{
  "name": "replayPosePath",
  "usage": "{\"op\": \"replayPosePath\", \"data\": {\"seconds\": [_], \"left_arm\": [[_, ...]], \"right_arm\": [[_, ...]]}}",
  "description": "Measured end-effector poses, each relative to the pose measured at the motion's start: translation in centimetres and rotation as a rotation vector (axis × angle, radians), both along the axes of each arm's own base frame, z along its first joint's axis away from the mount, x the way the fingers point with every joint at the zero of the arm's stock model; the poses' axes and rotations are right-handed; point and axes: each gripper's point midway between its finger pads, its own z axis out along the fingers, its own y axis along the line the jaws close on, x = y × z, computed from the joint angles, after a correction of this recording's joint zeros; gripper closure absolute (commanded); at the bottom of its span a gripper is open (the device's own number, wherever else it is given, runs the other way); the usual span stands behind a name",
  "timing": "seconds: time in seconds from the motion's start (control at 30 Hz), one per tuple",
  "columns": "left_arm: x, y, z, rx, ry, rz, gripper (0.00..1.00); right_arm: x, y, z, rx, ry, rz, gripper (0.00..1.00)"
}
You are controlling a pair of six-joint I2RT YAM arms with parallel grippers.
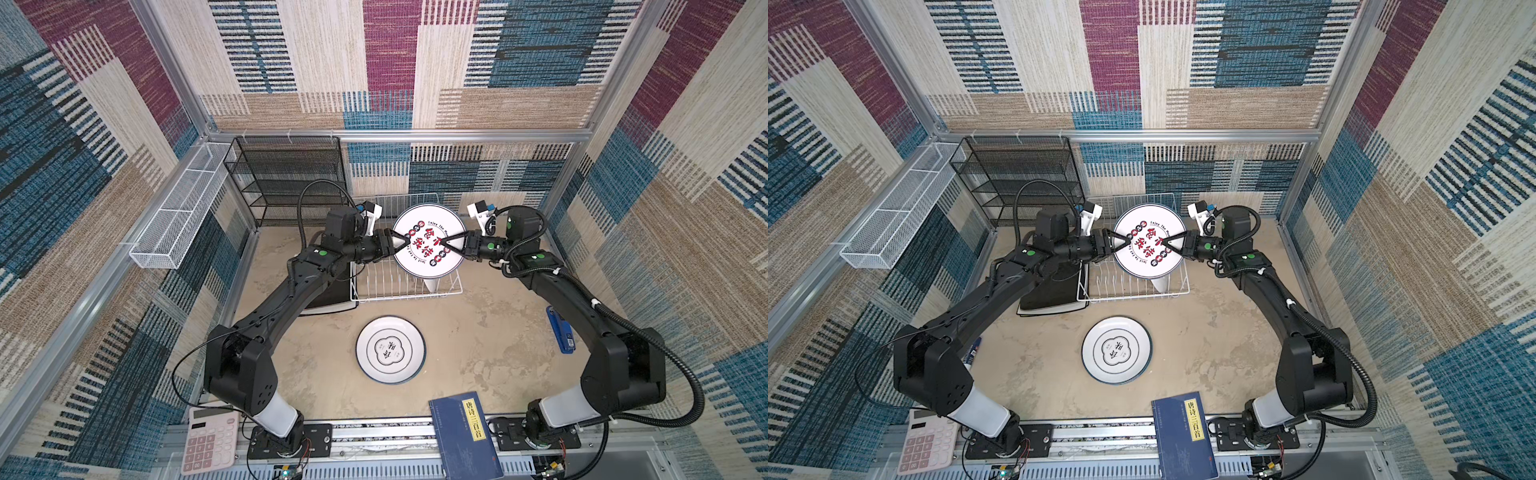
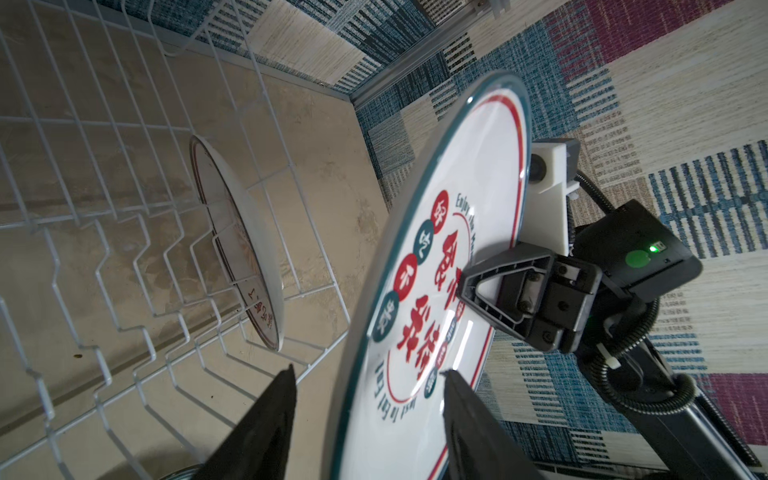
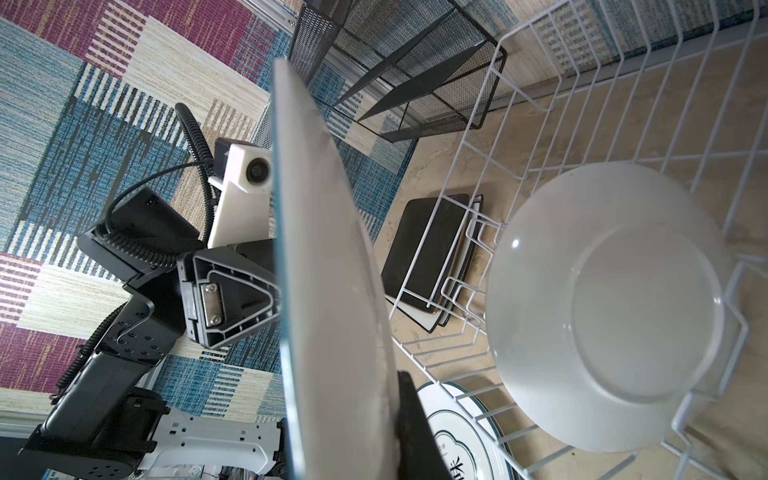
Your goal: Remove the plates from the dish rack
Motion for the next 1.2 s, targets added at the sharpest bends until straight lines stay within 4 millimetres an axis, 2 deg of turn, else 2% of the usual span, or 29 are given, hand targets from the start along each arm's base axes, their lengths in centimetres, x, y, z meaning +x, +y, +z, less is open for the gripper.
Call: {"op": "replayPosePath", "data": {"seconds": [0.27, 0.37, 0.43, 0.57, 0.63, 0.73, 0.83, 1.03, 1.2], "left_arm": [[-0.6, -0.7, -0.2, -0.021, 0.031, -0.04, 0.77], [-0.7, -0.7, -0.5, -0.02, 0.038, -0.044, 0.93], [-1.0, -0.9, -0.2, -0.039, 0.045, -0.068, 1.0], [-1.0, -0.9, -0.2, -0.04, 0.055, -0.066, 1.0], [-0.9, -0.9, -0.3, -0.037, 0.06, -0.064, 1.0], [-0.8, -0.9, -0.2, -0.03, 0.055, -0.056, 1.0], [-0.6, -0.7, -0.5, -0.013, 0.058, -0.037, 1.0], [-1.0, 0.6, -0.3, 0.033, 0.06, 0.015, 1.0], [-2.5, 2.2, 0.3, 0.068, 0.06, 0.042, 1.0]], "right_arm": [[-0.5, 0.3, 0.0, 0.011, 0.003, 0.039, 0.98], [-0.6, 0.4, -0.1, 0.017, 0.016, 0.053, 0.96], [-0.8, 0.3, -0.3, 0.022, 0.034, 0.061, 0.94], [-0.7, 0.3, -0.4, 0.025, 0.044, 0.069, 0.88], [-0.5, 0.3, -0.5, 0.024, 0.048, 0.068, 0.79], [-0.2, 0.3, -0.8, 0.01, 0.041, 0.05, 0.7], [0.0, 0.3, -0.7, -0.001, 0.033, 0.039, 0.51], [0.2, -0.3, 0.6, -0.032, -0.044, -0.016, 0.25], [-0.1, -1.5, 1.6, -0.094, -0.156, -0.093, 0.06]]}}
